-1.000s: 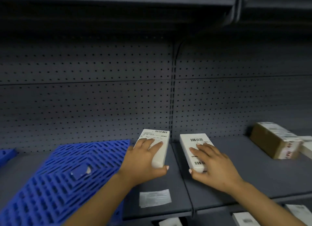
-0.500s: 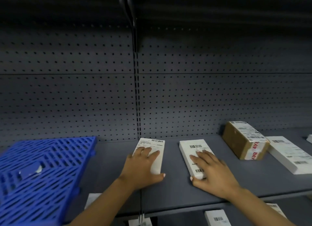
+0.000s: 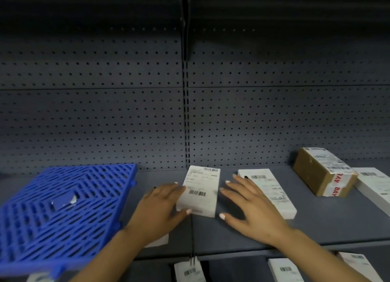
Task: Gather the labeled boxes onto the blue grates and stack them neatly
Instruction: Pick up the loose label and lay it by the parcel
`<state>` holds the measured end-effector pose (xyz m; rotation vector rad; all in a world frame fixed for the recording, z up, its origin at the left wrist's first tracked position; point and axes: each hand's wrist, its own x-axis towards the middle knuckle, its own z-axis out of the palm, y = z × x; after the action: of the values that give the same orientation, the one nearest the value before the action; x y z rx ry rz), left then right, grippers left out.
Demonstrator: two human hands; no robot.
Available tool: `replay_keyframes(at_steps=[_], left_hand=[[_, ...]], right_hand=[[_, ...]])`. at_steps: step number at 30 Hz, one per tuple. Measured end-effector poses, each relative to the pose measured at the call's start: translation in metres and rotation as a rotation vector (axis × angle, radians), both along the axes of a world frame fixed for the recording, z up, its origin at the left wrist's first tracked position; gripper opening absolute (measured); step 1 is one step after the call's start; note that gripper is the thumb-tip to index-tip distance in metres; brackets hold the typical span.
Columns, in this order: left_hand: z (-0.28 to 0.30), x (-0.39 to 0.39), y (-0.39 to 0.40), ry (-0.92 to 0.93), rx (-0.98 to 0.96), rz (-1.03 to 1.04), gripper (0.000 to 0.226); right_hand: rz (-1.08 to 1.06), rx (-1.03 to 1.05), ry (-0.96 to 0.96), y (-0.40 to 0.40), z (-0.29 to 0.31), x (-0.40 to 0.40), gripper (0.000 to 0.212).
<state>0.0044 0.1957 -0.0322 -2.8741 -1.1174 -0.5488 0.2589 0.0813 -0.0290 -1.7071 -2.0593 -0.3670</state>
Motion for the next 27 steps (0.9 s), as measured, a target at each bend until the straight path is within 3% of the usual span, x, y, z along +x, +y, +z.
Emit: replay_keyframes(at_steps=[5,11,18,22,24,27], left_hand=[[-0.009,-0.066,-0.003,0.021,0.054,0.022,0.055],[-0.017,-0.113,-0.017,0.064,0.057,-0.116,0.039],[-0.026,-0.123,-0.017,0.114,0.120,-0.233,0.031],[-0.029,-0.123,-0.015,0.094,0.227,-0.238,0.007],[-0.028,-0.122,-0.014,0.105,0.201,-0.223,0.028],[-0.023,-0.119,-0.011,0.162,0.181,-0.209,0.041]], right_hand=[[0.182,-0.002,-0.031,0.016,-0.010,-0.072,0.050],[0.273,-0.028,-0.029,0.023,-0.035,-0.138,0.035],[0.211,-0.005,0.011,0.019,-0.048,-0.164,0.023],[0.156,-0.002,0.037,0.018,-0.050,-0.169,0.022],[0.135,-0.023,0.046,0.018,-0.050,-0.171,0.017],[0.102,-0.050,0.090,0.017,-0.044,-0.174,0.021]])
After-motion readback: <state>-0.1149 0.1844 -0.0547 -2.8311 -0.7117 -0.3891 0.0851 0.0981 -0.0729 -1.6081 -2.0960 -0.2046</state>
